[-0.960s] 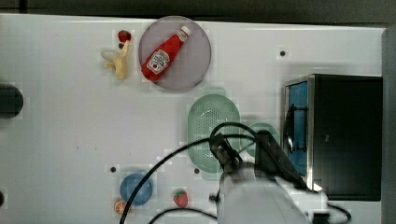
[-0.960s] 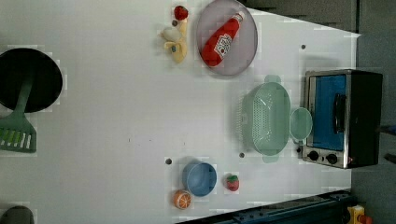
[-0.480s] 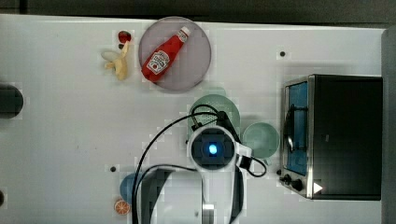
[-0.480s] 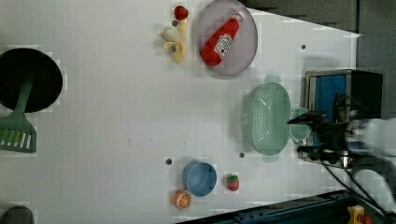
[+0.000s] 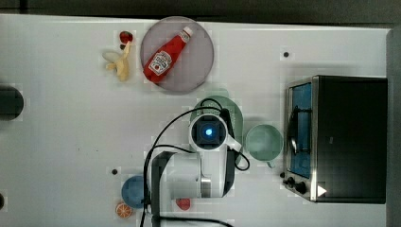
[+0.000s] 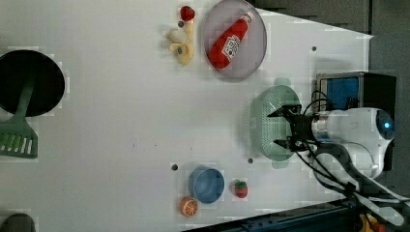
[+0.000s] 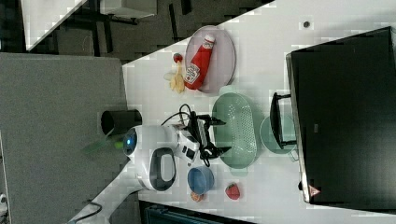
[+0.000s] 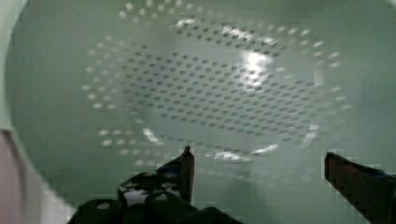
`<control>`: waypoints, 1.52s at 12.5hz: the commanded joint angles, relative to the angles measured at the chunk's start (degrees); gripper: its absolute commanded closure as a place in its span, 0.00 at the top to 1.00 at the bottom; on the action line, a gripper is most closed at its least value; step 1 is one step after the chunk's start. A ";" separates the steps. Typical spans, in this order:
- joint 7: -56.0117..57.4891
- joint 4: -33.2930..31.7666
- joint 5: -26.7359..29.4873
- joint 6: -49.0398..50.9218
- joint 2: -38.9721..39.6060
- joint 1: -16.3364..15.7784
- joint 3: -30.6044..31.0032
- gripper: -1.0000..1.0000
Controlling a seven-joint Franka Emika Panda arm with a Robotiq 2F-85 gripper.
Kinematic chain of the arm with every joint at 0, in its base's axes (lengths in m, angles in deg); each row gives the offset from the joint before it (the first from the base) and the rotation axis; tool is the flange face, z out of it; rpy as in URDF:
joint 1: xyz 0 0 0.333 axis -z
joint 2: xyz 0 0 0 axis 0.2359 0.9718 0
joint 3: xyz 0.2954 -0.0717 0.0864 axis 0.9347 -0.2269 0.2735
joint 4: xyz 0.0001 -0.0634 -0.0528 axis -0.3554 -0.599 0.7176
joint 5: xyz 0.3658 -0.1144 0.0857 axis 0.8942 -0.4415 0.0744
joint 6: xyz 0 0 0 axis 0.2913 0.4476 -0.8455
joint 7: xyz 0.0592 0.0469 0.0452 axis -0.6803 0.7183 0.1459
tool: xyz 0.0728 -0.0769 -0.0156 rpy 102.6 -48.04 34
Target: Drag strainer right to left.
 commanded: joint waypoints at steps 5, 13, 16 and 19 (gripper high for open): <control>-7.87 0.08 -0.85 -14.37 9.12 -0.98 0.70 1.00; -16.27 0.62 -0.26 -15.22 10.84 -5.71 2.44 1.00; -16.53 1.39 -0.06 -14.42 11.28 -8.52 2.48 1.00; -17.35 3.27 0.61 -12.19 12.32 -11.56 2.51 1.00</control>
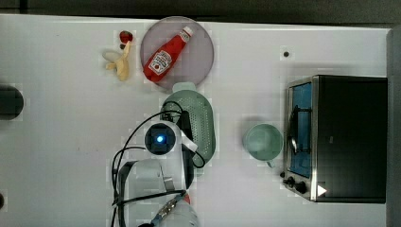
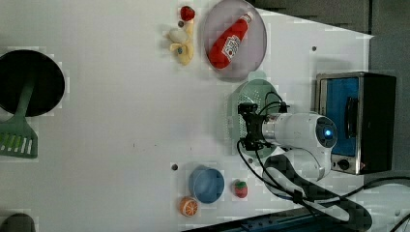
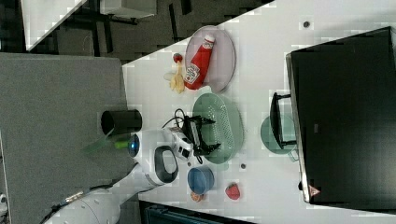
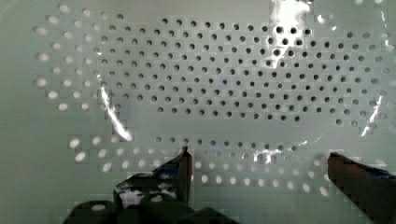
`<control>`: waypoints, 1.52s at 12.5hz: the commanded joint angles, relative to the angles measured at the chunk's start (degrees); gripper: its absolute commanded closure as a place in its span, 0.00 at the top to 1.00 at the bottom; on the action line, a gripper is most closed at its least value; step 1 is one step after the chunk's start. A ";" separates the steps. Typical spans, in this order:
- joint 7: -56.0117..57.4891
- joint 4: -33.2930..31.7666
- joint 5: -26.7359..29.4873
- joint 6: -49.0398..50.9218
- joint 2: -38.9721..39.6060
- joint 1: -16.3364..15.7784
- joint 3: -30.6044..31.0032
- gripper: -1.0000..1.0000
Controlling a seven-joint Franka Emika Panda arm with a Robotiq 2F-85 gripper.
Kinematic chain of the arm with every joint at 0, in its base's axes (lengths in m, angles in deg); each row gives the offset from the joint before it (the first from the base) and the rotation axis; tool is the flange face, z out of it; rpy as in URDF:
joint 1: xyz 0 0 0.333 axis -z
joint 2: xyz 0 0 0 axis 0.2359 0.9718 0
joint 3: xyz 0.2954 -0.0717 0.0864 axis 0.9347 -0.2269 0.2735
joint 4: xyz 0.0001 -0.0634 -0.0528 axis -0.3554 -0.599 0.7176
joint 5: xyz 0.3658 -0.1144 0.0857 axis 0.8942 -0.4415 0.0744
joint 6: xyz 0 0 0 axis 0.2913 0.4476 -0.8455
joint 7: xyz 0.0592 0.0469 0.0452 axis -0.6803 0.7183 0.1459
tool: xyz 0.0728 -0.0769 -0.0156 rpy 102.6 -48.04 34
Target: Drag strainer right to left.
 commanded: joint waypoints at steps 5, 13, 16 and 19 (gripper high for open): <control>-10.76 6.23 3.88 6.12 2.02 -6.48 0.08 1.00; -15.86 12.22 8.34 9.04 4.76 -13.48 0.25 1.00; -17.17 14.96 9.18 10.42 6.16 -16.31 0.24 1.00; -21.00 17.83 9.18 11.80 7.60 -18.98 0.24 1.00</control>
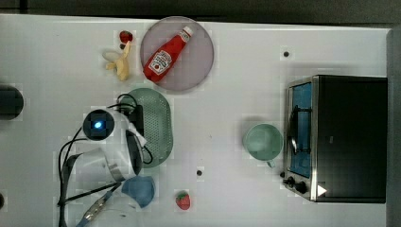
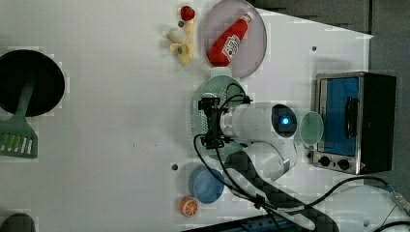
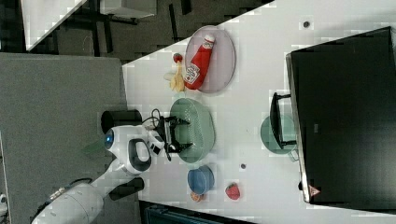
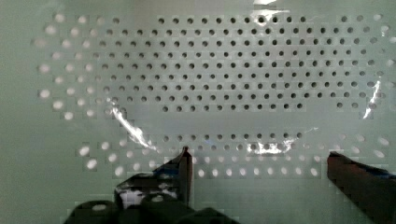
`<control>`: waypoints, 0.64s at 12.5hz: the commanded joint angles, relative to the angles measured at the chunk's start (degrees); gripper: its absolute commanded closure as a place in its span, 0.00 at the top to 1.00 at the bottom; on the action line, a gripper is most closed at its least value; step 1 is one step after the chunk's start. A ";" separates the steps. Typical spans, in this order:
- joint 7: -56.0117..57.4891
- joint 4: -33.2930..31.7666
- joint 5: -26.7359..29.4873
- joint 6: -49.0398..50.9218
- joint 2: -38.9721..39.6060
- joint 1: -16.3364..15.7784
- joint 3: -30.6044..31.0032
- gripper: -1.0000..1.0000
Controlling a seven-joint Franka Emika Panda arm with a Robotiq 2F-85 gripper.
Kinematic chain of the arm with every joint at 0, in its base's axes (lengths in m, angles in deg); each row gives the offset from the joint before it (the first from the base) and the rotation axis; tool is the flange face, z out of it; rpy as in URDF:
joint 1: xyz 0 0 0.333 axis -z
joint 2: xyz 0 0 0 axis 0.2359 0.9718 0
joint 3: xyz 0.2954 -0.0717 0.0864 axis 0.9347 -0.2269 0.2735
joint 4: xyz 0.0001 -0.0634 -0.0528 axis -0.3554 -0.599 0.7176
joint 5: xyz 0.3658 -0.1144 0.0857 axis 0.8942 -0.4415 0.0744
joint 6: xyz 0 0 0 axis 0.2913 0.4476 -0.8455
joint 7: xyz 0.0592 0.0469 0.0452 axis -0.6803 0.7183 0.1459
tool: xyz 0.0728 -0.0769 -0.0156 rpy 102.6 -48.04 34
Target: Drag strainer right to left.
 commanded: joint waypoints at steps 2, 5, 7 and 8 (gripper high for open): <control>-10.02 6.19 0.89 2.26 2.89 -4.79 0.78 1.00; -12.26 9.96 0.92 3.13 5.08 -7.11 0.78 1.00; -13.43 12.36 0.98 4.02 6.50 -8.16 0.78 1.00; -14.65 13.47 1.06 4.49 7.14 -8.66 0.78 1.00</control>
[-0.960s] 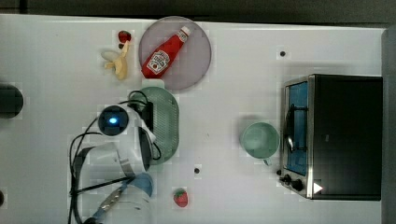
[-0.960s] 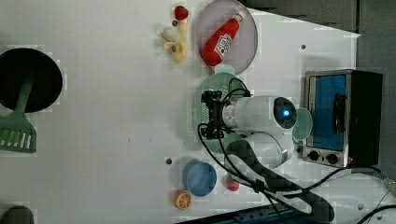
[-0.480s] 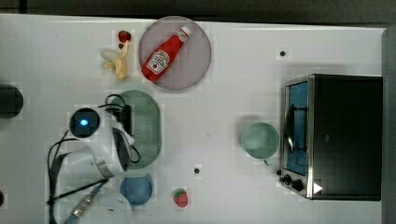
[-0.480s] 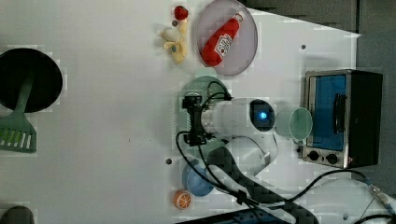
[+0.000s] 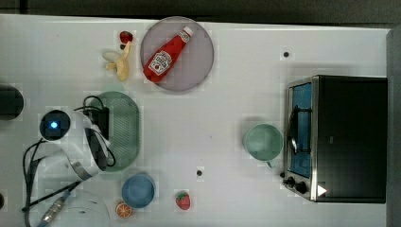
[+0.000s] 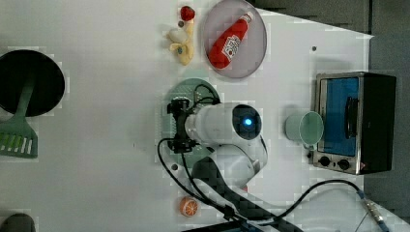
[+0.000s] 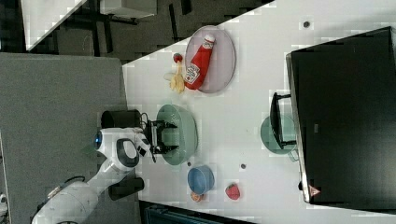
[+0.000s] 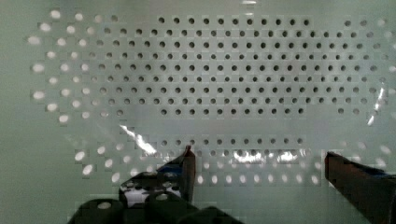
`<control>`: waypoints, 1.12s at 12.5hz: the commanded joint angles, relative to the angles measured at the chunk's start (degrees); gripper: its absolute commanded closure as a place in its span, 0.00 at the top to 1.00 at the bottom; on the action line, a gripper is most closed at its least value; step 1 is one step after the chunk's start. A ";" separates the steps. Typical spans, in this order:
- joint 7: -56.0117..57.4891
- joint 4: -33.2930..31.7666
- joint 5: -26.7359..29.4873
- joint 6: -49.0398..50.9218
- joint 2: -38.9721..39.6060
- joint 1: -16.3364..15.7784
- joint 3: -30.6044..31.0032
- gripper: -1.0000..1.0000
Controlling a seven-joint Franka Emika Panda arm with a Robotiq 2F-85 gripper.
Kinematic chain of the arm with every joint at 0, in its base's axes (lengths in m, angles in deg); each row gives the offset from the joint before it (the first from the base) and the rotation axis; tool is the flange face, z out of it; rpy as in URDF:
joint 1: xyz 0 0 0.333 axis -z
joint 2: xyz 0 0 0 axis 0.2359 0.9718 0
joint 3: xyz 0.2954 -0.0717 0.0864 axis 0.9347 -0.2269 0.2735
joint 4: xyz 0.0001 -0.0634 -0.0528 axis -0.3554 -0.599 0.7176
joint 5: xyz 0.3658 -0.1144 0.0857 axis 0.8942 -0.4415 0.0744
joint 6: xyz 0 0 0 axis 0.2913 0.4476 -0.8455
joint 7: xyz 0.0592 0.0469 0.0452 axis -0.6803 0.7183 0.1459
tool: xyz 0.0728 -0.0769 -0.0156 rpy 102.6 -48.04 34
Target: Drag strainer right to left.
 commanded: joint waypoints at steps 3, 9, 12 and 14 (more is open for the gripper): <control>-6.61 5.27 0.37 1.18 2.46 -2.36 0.21 1.00; -6.70 8.24 3.41 1.22 4.34 -4.52 0.22 1.00; -6.82 9.76 3.72 1.20 5.16 -5.49 0.28 1.00; -7.18 10.89 4.57 0.97 5.95 -5.83 0.29 1.00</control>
